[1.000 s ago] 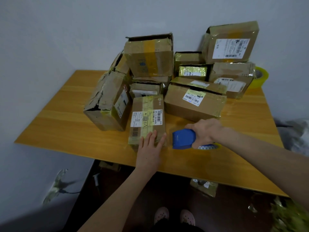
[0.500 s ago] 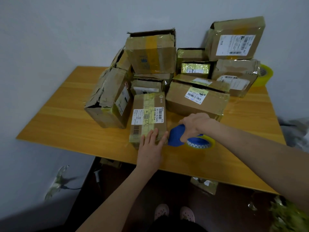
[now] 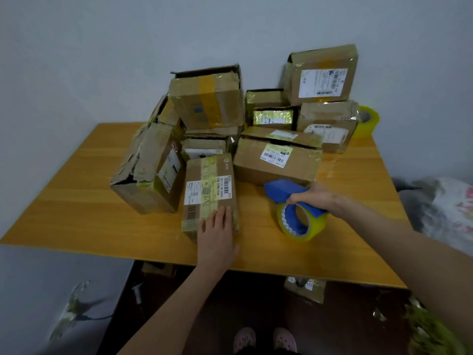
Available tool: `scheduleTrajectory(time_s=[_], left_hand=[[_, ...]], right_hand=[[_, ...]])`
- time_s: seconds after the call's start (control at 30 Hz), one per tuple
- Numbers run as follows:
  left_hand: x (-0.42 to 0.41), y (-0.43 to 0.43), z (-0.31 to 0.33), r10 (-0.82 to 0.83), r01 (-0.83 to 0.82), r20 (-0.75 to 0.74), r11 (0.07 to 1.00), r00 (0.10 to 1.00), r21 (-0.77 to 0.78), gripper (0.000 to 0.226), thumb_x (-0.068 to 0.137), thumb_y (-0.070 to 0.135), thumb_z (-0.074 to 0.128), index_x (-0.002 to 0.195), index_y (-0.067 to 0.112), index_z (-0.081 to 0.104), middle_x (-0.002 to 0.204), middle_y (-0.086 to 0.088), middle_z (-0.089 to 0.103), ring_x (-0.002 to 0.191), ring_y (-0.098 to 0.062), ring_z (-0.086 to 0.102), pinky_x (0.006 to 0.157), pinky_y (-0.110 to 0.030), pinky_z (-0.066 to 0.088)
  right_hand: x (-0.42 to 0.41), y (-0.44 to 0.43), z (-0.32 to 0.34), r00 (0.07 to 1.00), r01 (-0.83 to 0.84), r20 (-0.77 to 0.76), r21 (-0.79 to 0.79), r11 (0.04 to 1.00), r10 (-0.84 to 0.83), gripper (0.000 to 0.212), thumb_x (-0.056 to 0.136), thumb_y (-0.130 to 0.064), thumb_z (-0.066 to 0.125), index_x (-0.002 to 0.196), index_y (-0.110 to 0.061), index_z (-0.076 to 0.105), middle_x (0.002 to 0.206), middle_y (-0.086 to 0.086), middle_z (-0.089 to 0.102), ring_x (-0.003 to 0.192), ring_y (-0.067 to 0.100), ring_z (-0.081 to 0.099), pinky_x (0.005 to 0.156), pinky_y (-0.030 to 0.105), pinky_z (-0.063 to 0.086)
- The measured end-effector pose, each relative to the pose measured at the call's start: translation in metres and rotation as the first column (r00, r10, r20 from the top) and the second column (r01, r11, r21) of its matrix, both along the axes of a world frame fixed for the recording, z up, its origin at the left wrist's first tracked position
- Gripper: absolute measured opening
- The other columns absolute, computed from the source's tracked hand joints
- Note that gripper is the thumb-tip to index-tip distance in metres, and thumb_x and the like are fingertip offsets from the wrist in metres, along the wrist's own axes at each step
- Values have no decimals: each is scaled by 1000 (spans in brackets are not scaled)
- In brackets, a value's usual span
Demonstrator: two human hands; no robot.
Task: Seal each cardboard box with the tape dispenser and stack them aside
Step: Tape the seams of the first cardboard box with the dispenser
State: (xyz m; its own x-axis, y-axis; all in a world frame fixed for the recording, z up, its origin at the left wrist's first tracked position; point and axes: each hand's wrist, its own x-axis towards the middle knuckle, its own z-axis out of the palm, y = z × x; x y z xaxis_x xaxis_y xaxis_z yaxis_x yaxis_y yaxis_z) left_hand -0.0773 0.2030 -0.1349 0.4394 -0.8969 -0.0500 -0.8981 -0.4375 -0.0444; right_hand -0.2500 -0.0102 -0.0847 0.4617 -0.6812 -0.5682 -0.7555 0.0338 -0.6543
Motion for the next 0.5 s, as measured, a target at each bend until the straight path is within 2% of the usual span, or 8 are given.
scheduleTrajectory(time_s=[0.07,0.17,0.23,0.33,0.4,0.47,0.5], left_hand=[[1,-1,0,-5,5,12,1000,1000,21,89,87,47,50,152,16,-2,159,-3,11,144,-23,15,116,-44,17],[4,-1,-1,-8,8,15,1000,1000,26,89,87,48,51,152,17,-1,159,-3,12,143,-23,16,115,-44,18],[4,1,-1,-18,17,28,1000,999,21,88,87,47,50,152,18,0,158,-3,14,142,-22,17,114,-43,20],[7,3,-2,-35,34,44,999,998,18,86,87,45,49,152,17,1,157,-2,16,142,-21,18,113,-42,22],[9,4,-2,-40,40,41,999,998,9,86,87,45,49,152,17,2,157,-2,17,141,-21,18,113,-42,22],[9,4,-1,-41,41,28,999,999,-2,84,87,45,49,152,17,5,157,-2,18,141,-20,19,113,-41,21],[9,4,0,-42,43,19,999,999,-4,83,87,44,49,152,17,6,157,-1,18,141,-20,19,113,-41,21]], right_hand=[[-13,3,-15,992,124,19,149,981,-128,44,71,-38,81,97,-6,66,94,11,69,78,23,65,67,35,52],[-21,5,-29,969,223,36,308,925,-245,52,72,-39,81,106,-4,62,100,14,70,87,29,68,77,41,56],[-22,4,-35,956,255,51,354,900,-291,53,75,-41,79,107,-3,60,99,14,70,82,27,67,73,38,56],[-19,2,-38,976,218,-36,223,950,-216,54,78,-55,70,93,-5,58,90,9,63,78,24,59,68,35,46],[-16,-2,-36,987,142,-90,109,984,-133,50,82,-56,65,90,-7,56,79,9,53,69,23,50,63,33,37],[-11,-4,-33,990,40,-135,22,999,-37,50,89,-51,59,101,-2,63,82,11,58,71,25,53,64,34,37],[-7,-3,-31,984,-24,-180,-23,999,19,53,92,-50,55,111,-1,63,94,14,63,81,28,58,69,35,40]])
